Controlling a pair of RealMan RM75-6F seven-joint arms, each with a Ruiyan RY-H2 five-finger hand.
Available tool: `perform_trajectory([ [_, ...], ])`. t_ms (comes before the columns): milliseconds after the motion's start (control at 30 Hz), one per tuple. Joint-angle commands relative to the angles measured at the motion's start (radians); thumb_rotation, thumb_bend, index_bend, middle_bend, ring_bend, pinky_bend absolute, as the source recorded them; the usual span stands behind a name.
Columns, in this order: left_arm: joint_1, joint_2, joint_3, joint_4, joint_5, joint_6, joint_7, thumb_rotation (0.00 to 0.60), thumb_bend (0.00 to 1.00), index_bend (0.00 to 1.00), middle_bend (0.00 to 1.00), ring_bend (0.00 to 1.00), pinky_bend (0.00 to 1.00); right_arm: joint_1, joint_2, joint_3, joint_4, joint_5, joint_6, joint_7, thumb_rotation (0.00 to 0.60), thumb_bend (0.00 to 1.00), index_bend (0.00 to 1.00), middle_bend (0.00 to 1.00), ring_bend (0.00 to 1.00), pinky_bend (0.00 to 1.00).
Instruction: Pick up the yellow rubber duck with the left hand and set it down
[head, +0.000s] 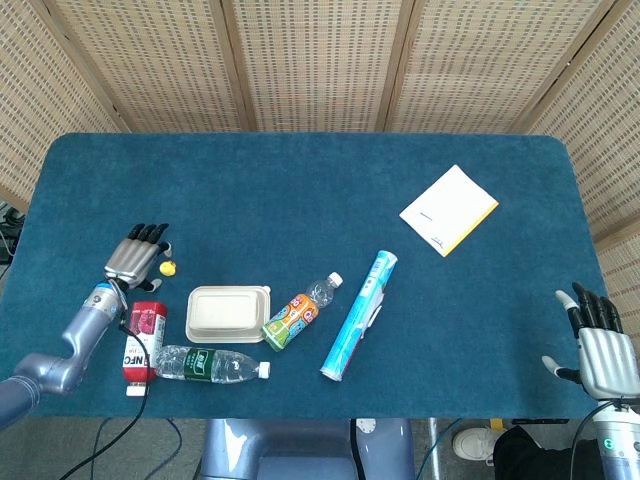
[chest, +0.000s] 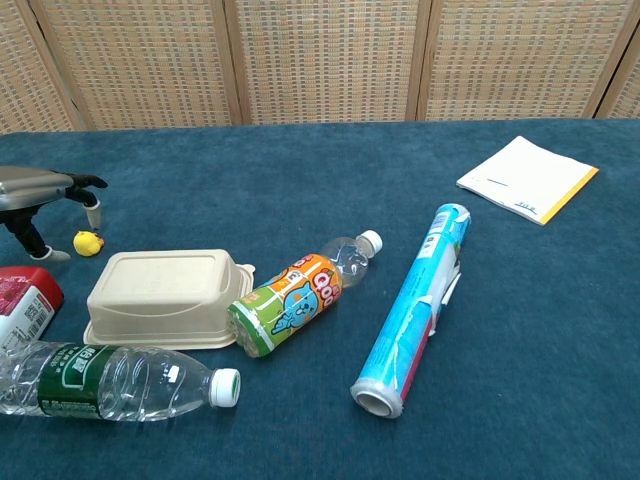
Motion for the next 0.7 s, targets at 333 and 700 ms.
perform_trajectory([
  [333,-0.002,-0.029,0.002,0.027,0.000,0.011,0.003,0.600,0.29,0.42,0.00,0.00,0.00,0.001,0.001,-0.001,0.000,0.001,-0.003,0.001,0.600,0.00,0.10,0.00,0.00,0.00],
  [700,0.003,-0.046,0.007,0.024,0.017,0.055,0.026,0.600,0.33,0.48,0.00,0.00,0.00,-0.002,0.002,-0.002,-0.002,-0.003,0.004,0.002,0.600,0.00,0.10,0.00,0.00,0.00],
])
